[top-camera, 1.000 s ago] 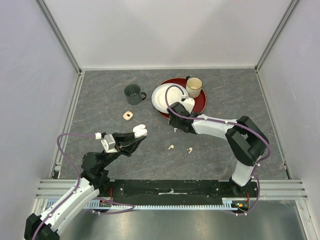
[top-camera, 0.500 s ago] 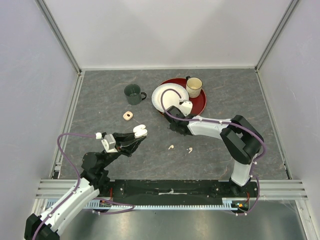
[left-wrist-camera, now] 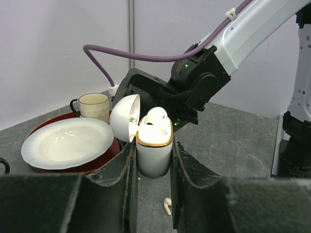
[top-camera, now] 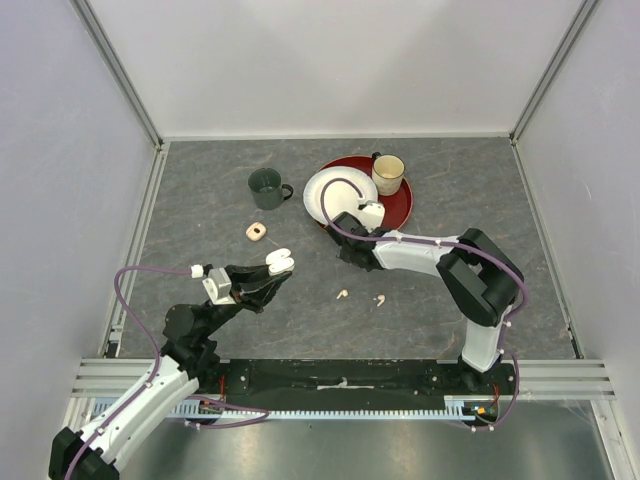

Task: Insert the wireless bluetooth earbuds into the charging case
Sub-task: Pick up the earbud from the center of the board.

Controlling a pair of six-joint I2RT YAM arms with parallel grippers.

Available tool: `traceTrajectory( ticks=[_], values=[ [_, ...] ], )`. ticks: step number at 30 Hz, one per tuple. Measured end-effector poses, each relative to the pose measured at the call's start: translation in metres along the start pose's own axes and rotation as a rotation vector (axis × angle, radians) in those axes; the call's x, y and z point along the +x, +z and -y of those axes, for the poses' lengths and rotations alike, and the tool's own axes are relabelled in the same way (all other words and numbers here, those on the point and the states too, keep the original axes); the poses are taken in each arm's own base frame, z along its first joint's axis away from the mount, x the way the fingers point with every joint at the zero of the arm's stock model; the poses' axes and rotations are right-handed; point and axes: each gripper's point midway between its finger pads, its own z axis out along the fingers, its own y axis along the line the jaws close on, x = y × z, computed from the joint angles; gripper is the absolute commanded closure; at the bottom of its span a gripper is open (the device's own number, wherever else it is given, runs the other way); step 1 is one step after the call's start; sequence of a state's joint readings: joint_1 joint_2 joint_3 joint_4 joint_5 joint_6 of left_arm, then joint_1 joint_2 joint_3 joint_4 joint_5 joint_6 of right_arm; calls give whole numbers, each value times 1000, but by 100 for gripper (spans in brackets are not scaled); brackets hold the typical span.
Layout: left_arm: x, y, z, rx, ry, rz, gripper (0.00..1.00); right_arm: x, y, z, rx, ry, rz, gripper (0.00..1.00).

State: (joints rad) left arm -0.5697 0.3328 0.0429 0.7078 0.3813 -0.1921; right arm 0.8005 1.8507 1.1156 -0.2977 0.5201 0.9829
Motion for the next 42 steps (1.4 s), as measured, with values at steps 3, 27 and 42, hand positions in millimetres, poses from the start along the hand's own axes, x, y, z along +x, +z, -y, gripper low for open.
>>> traceTrajectory(
  ticks=[3, 27, 42],
  values=[
    [0, 0, -1, -7, 0, 1, 98, 3, 1, 0, 3, -7, -15, 50],
    [2, -1, -3, -16, -4, -9, 98, 1, 6, -5, -4, -6, -77, 52],
    [4, -1, -3, -17, -7, -15, 98, 0, 8, -4, -9, -17, -87, 58]
  ],
)
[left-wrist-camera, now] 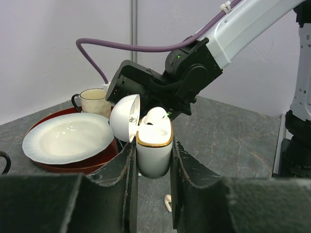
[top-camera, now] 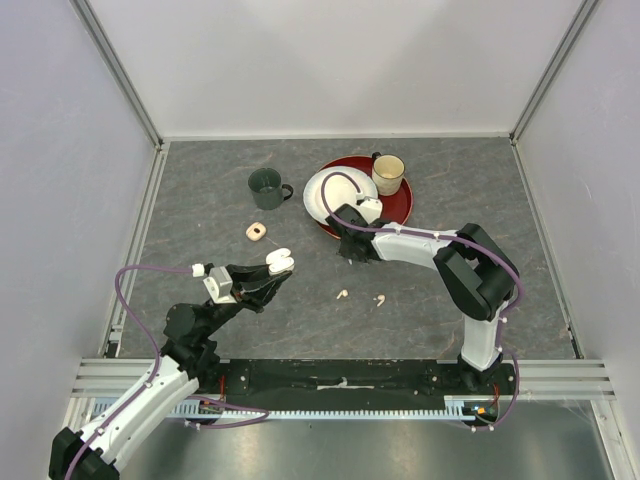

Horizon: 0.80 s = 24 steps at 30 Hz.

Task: Insert the wireless bluetooth earbuds into the charging case
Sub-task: Pick up the earbud from the center of the board.

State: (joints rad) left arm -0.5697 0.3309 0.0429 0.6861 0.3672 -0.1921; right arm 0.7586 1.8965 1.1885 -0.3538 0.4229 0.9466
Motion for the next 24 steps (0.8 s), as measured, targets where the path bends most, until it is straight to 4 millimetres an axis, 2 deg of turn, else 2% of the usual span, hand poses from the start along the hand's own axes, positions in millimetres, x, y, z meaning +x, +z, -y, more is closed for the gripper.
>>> traceTrajectory(
  ticks=[11, 17, 24],
  values=[
    [1, 0, 0, -1, -1, -2, 98, 1, 0, 1, -4, -47, -5, 62],
    [2, 0, -1, -2, -3, -8, 98, 2, 0, 3, -2, -72, -8, 71],
    [3, 0, -1, -2, -3, -9, 98, 3, 0, 4, 0, -84, -9, 72]
  ],
)
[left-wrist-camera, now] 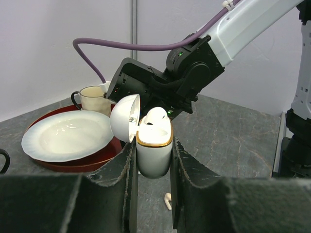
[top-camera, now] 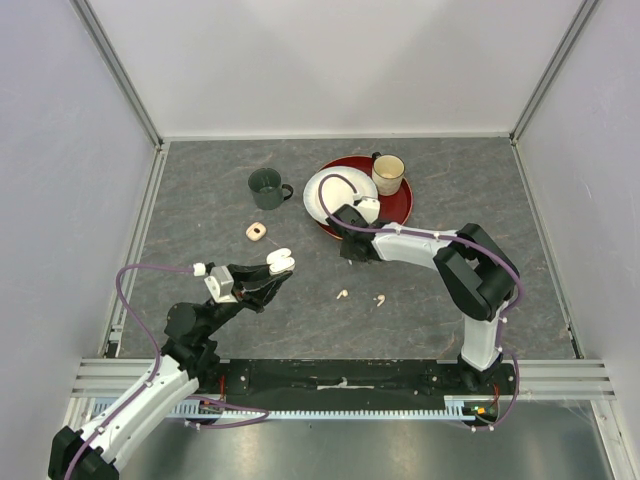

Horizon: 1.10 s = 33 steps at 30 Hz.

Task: Insert the wireless bluetooth earbuds into the charging case
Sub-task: Pick up the earbud from the center of the board.

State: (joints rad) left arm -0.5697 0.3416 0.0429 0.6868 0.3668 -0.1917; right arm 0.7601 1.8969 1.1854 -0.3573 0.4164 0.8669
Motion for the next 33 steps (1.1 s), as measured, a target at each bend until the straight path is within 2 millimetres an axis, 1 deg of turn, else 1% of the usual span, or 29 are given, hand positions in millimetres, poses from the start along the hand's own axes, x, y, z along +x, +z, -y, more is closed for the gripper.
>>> traceTrajectory(
  ticks=[3, 7, 9, 12, 14, 16, 24, 29, 33],
  values=[
    [1, 0, 0, -1, -2, -3, 98, 2, -2, 1, -4, -3, -1, 72],
    [1, 0, 0, -1, -2, -3, 98, 11, -9, 4, -11, -18, -13, 71],
    [1, 0, 0, -1, -2, -4, 98, 16, -11, 4, -16, -27, -21, 65],
    [1, 0, 0, -1, -2, -5, 98, 19, -13, 4, -24, -36, -28, 64],
    [1, 0, 0, -1, -2, -5, 98, 19, -13, 4, -25, -38, -29, 60],
    [2, 0, 0, -1, -3, -6, 98, 19, -14, 3, -27, -40, -31, 58],
    [3, -1, -1, -8, -6, -13, 98, 21, -16, 6, -10, -69, -51, 59],
    [9, -3, -4, -29, -14, -35, 98, 24, -18, 10, 6, -84, -73, 59],
    [8, -3, -5, -33, -13, -32, 98, 24, -17, 10, 10, -89, -90, 59]
  ],
)
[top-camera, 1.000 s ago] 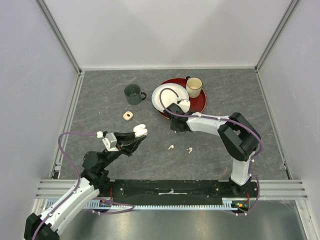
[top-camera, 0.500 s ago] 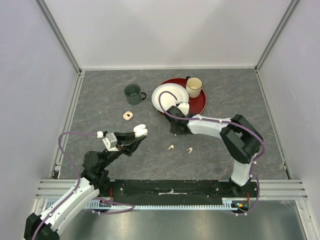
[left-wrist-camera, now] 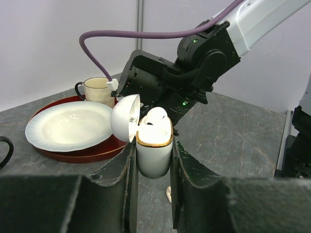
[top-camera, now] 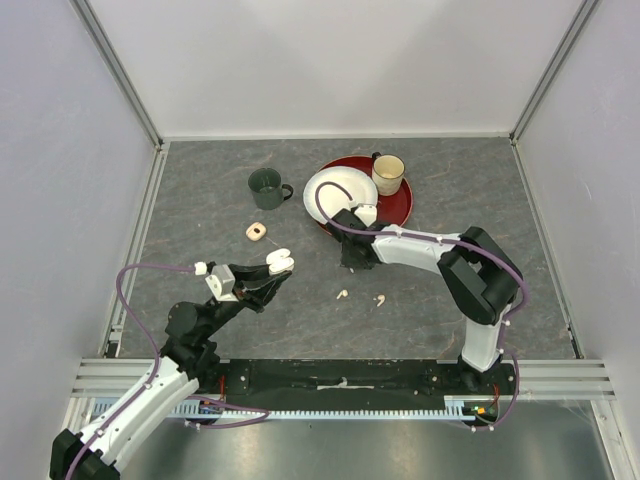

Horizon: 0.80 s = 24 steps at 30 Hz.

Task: Insert the wireless bluetooth earbuds into the charging case
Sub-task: Pick up the earbud from the center of the board.

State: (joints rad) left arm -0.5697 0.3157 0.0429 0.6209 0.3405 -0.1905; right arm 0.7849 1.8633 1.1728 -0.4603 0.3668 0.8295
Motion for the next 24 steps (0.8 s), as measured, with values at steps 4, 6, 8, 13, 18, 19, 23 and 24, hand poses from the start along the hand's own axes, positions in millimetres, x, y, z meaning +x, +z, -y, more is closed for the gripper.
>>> traceTrajectory(
  ticks=[4, 6, 8, 13, 18, 19, 23, 24],
  values=[
    [1, 0, 0, -1, -1, -3, 98, 0, 1, 0, 3, -6, -17, 59],
    [2, 0, 0, -2, -2, -6, 98, -1, 1, -1, 4, -11, -22, 59],
    [2, 0, 0, -2, -2, -7, 98, -2, 2, -2, 0, -11, -25, 60],
    [3, -1, -1, -5, -4, -14, 98, -5, 4, -4, -5, -23, -27, 61],
    [5, -1, -1, -8, -6, -18, 98, -5, 5, -5, -7, -31, -28, 62],
    [5, -1, -1, -8, -6, -19, 98, -5, 5, -5, -7, -31, -28, 62],
    [5, -1, -2, -11, -6, -19, 98, -5, 5, -5, -9, -31, -30, 62],
    [5, -1, -2, -12, -6, -19, 98, -5, 5, -5, -9, -31, -30, 62]
  ],
)
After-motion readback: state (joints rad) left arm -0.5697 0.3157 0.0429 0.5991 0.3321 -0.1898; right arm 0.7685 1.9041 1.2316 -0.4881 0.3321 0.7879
